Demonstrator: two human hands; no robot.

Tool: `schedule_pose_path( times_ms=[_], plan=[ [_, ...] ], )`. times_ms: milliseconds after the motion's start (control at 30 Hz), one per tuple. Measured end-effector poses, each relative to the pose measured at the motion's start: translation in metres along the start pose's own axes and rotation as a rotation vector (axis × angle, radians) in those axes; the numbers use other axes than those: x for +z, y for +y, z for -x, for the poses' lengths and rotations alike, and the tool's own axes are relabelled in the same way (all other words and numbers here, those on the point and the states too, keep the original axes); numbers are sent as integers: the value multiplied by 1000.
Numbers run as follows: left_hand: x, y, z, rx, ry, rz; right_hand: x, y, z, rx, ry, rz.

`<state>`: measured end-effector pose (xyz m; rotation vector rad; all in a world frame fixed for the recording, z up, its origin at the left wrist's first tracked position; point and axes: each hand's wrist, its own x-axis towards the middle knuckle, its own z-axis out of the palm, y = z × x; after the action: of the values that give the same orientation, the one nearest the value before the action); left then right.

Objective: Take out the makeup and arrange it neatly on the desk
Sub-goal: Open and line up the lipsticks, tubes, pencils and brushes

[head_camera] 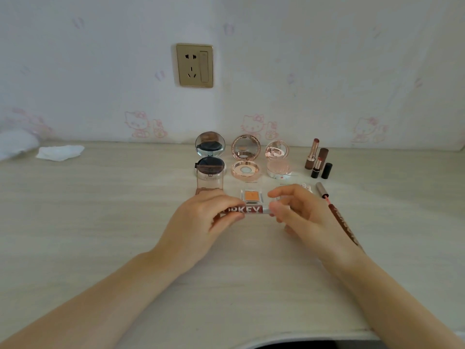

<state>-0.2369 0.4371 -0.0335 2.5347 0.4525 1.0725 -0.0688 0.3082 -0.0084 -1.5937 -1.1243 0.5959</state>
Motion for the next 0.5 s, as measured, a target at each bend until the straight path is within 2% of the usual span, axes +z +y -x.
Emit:
schedule_pose_path(
  times_ms=[67, 133, 233, 333, 500],
  plan=[
    [1, 1, 0, 13, 2, -26, 0, -4, 2, 78, -24, -69],
    [1, 2, 1, 23, 6, -45, 0, -5, 2, 108, -26, -24],
    [1, 3, 3, -7, 7, -36, 2, -2, 1, 46, 3, 106],
    [0, 4, 2, -32, -17, -26, 1, -1, -1, 13, 14, -26],
    [-2, 2, 1, -5, 0, -44, 2, 3, 0, 17, -21, -24]
  ],
)
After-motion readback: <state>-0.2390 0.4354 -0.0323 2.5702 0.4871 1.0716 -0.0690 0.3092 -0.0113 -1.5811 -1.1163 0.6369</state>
